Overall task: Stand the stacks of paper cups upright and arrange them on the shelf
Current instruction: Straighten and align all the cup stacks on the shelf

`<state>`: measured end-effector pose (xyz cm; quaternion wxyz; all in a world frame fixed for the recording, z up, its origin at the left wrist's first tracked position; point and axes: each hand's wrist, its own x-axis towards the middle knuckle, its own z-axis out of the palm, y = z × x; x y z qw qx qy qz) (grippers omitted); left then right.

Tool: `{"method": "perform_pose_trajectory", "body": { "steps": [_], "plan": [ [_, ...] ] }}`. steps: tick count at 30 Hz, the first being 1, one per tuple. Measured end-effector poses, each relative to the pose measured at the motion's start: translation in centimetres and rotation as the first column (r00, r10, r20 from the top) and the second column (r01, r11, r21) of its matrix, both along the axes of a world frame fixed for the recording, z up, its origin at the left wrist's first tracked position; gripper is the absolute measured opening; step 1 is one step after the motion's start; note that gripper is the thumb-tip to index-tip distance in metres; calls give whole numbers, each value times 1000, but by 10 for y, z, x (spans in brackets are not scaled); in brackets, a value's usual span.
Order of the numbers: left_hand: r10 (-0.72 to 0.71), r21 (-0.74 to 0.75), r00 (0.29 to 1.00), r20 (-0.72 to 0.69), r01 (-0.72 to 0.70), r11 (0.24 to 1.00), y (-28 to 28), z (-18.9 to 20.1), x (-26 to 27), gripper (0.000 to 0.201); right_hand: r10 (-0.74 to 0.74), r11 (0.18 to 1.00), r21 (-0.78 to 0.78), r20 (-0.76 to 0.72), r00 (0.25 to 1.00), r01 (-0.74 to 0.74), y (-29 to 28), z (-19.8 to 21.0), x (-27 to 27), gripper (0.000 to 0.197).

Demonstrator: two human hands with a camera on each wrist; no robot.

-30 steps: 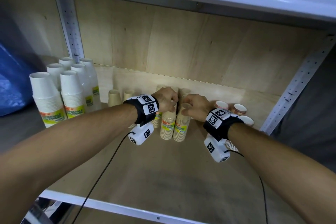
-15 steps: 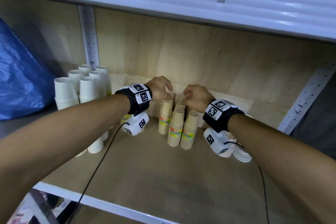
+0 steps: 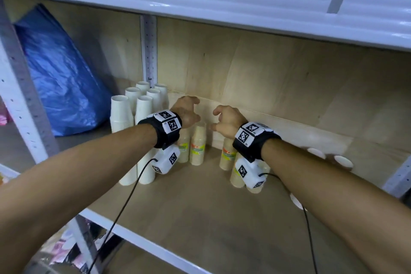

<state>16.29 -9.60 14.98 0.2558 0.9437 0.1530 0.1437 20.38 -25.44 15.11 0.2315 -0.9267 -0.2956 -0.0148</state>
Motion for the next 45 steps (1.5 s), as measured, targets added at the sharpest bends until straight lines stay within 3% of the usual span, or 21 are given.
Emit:
{"method": "perform_pose_trajectory", "body": {
  "steps": [3, 10, 16, 23, 34, 45],
  "plan": [
    [22, 10, 998, -65, -21, 1000, 3, -14, 0, 75, 35, 999, -32, -13, 999, -35, 13, -4, -6, 56],
    [77, -49, 986, -149, -86, 995, 13, -46, 4, 82, 73, 991, -114, -15, 997, -74, 43, -17, -5, 54],
    [46, -171, 995, -92, -62, 983, 23, -66, 5, 71, 57, 987, -150, -9, 998, -57, 60, -29, 6, 51],
    [101, -209, 994, 30, -92, 974, 28, -78, 3, 40, 44, 994, -101, -48, 998, -49, 61, -41, 11, 41],
    [98, -208, 993, 66, -83, 975, 23, -72, -10, 41, 51, 993, -98, -72, 996, -58, 49, -33, -3, 37],
    [-102, -178, 994, 28, 105, 978, -1, -49, -16, 39, -3, 988, -158, -44, 999, -4, 5, -5, -41, 39]
  ]
}}
